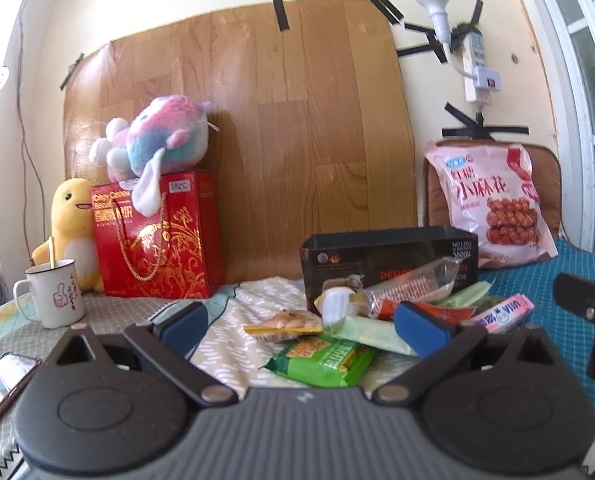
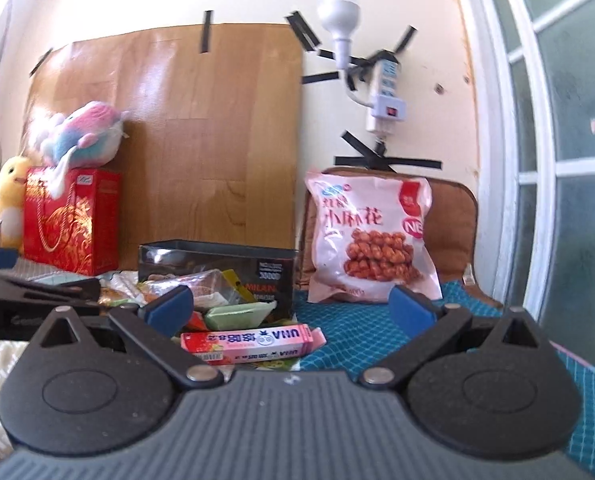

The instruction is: Organize snacks

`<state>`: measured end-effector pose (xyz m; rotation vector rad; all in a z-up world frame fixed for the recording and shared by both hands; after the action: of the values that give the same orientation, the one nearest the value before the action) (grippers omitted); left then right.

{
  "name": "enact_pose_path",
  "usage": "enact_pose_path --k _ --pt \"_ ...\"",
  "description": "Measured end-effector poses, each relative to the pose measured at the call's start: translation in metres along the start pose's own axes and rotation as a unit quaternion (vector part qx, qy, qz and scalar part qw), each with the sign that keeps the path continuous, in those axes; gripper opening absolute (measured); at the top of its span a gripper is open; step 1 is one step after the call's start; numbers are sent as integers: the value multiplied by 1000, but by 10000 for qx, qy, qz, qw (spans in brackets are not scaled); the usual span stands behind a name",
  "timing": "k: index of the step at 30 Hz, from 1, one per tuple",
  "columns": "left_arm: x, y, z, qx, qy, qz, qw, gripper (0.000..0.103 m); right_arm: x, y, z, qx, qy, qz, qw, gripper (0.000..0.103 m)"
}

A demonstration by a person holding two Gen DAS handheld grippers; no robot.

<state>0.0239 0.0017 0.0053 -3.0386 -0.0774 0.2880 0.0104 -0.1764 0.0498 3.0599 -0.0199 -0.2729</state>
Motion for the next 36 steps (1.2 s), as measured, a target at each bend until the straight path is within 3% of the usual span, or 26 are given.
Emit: enact_pose_path --k 4,9,15,22,30,36 --pt "-8 -5 -3 -102 244 -41 9996 103 -1 -9 4 -133 -44 -54 9999 103" --pt "-7 -20 -2 -520 221 -120 9983 103 -1 -9 4 -76 -69 -125 9999 103" --pt "-7 -13 -2 -315 189 -71 9993 103 2 -7 5 22 -171 -158 9997 103" --pt "-3 -5 -1 23 -32 -61 10000 103 5 -4 8 176 -316 -173 9992 103" --pt "8 -20 5 -402 -381 -33 9985 103 8 -4 8 199 -413 -228 9987 103" --pt "8 -20 5 -434 -379 -39 9983 103 10 -2 9 243 -471 -235 9983 103"
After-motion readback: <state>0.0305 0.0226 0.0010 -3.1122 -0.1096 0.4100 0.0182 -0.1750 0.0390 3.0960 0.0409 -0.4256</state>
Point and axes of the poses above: each gripper's, at about its wrist camera, not at the fingertips, and x roughly the way its jaws point, y to its right, z to its underside, the point moved 7 cm from there along x, roughly the way its jaws point, and after that the axes turned 1 degree about -z, right-handed, at the moved point
